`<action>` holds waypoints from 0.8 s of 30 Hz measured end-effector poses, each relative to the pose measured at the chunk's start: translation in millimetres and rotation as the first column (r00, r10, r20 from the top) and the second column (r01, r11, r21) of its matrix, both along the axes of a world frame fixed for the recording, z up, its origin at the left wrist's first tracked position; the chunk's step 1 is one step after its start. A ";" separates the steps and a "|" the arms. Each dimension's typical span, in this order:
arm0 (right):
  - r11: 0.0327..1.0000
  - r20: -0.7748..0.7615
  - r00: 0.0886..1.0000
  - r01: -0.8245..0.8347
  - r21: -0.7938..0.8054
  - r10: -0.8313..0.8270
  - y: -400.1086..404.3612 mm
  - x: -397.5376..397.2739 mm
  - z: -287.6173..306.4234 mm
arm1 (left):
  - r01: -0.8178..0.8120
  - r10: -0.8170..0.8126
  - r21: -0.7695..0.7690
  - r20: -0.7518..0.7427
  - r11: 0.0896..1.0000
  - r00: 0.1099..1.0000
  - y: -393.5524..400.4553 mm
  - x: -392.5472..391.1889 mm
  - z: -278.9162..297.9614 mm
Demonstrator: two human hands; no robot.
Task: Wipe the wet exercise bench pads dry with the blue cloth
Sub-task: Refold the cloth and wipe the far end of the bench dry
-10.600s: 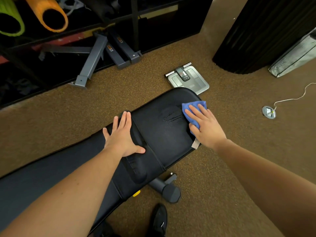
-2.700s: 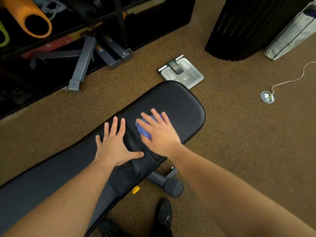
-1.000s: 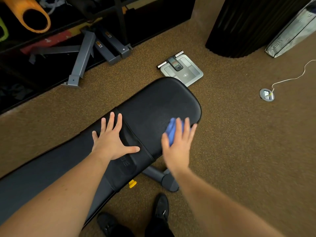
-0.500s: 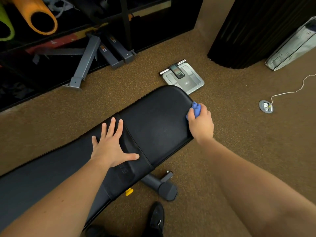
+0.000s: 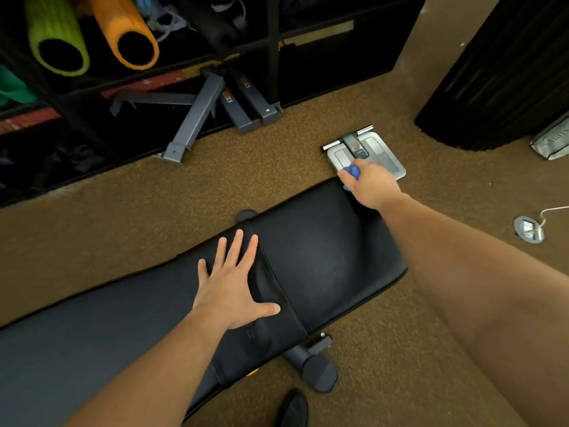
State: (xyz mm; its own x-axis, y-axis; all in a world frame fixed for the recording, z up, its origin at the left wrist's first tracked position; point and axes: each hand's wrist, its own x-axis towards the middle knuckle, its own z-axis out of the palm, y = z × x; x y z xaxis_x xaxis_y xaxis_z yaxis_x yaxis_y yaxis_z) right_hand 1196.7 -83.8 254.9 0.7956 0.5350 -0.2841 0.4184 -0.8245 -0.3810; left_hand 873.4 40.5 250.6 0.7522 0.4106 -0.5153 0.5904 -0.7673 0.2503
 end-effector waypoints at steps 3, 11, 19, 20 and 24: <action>0.991 -0.072 0.991 -0.116 -0.062 0.112 25.1 7.2 4.6 | -0.030 0.030 0.004 0.083 1.000 0.996 9.4 -11.9 2.5; 0.750 -0.127 0.786 -0.616 -0.240 0.605 115.9 -79.3 -4.2 | -0.229 0.227 0.007 0.100 0.973 0.969 31.1 -38.1 -5.5; 0.650 0.252 0.649 -0.755 0.091 0.718 38.3 -123.9 -29.9 | -0.246 0.241 0.032 0.111 0.969 0.964 28.6 -35.6 -5.1; 0.641 0.245 0.642 -0.762 0.096 0.727 27.3 -130.4 -30.9 | -0.247 0.242 0.034 0.110 0.968 0.964 28.8 -34.9 -5.0; 0.594 0.231 0.593 -0.801 0.075 0.771 -28.7 -159.0 -28.2 | -0.244 0.238 0.036 0.112 0.969 0.965 29.0 -34.6 -6.3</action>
State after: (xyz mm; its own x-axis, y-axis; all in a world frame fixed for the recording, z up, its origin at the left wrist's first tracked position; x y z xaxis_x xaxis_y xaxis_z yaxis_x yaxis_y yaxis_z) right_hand 1037.8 -112.5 226.7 0.0658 0.9965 -0.0513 0.9388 -0.0792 -0.3351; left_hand 838.8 69.6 244.2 0.6769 0.6093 -0.4129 0.7316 -0.6185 0.2867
